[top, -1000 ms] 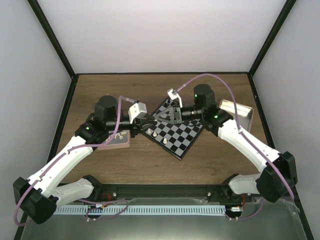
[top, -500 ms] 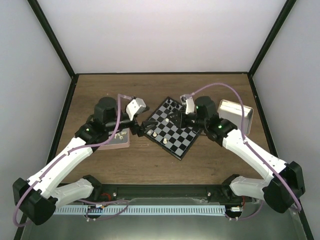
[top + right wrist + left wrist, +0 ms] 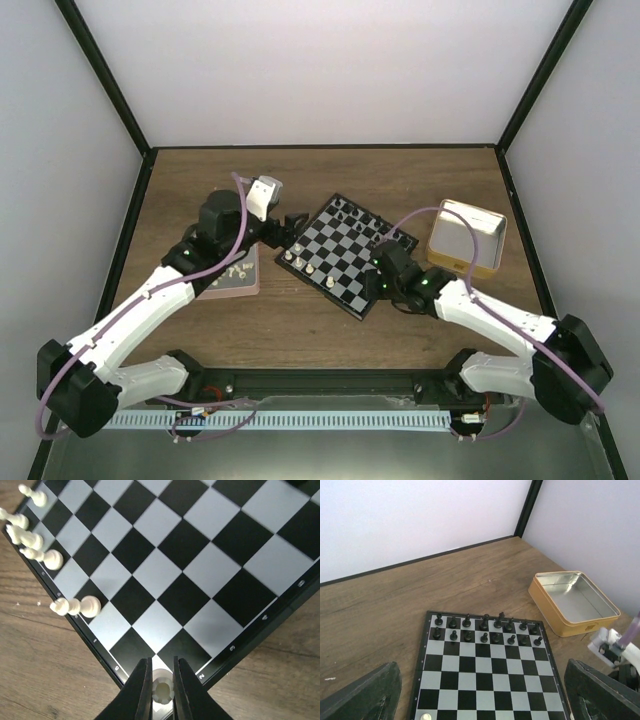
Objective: Set up the chess pieces on the board
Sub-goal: Place the chess piece on the chessboard.
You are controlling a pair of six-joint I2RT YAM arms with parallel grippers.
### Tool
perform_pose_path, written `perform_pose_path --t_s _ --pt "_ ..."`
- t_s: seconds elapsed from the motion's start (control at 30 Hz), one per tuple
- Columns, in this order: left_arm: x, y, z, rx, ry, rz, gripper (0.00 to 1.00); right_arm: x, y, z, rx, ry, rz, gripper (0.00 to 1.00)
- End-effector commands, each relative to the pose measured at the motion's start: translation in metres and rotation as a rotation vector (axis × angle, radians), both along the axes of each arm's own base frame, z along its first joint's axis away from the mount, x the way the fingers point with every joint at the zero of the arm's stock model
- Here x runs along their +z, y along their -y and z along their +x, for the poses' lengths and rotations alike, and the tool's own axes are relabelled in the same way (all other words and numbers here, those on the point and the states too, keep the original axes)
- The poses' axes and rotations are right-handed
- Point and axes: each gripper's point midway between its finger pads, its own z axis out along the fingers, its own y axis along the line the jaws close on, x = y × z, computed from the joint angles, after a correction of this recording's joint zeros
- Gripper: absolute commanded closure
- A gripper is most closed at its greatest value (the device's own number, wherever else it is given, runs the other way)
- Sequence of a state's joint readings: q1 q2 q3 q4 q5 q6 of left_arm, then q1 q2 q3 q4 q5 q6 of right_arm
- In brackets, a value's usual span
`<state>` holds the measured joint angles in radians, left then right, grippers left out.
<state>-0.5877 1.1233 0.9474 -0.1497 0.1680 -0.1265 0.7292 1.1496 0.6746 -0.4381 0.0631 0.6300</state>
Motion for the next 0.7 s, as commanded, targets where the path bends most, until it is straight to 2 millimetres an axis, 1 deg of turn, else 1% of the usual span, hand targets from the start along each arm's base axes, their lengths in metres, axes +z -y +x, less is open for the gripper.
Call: perform_pose_path --t_s 0.0,0.2,0.4,0.53,0.67 --pt "0.010 0.000 0.007 0.029 0.013 -0.040 0.09 -0.013 -0.003 -0.005 -0.010 -0.020 -0.031 0.99" --pt "0.008 -0.001 0.007 0.032 0.016 -0.039 0.09 -0.028 -0.013 -0.006 0.026 -0.040 -0.048 0.99" --pt "0.006 -0.001 0.004 0.017 0.038 -0.031 0.09 -0.044 -0.020 -0.009 0.053 -0.068 -0.124 0.98" --pt "0.005 -0.003 0.004 0.023 0.041 -0.024 0.09 -0.048 -0.025 -0.014 0.071 -0.081 -0.143 0.98" --pt "0.002 -0.003 0.005 0.026 0.038 -0.016 0.09 -0.050 -0.024 -0.017 0.066 -0.087 -0.152 0.96"
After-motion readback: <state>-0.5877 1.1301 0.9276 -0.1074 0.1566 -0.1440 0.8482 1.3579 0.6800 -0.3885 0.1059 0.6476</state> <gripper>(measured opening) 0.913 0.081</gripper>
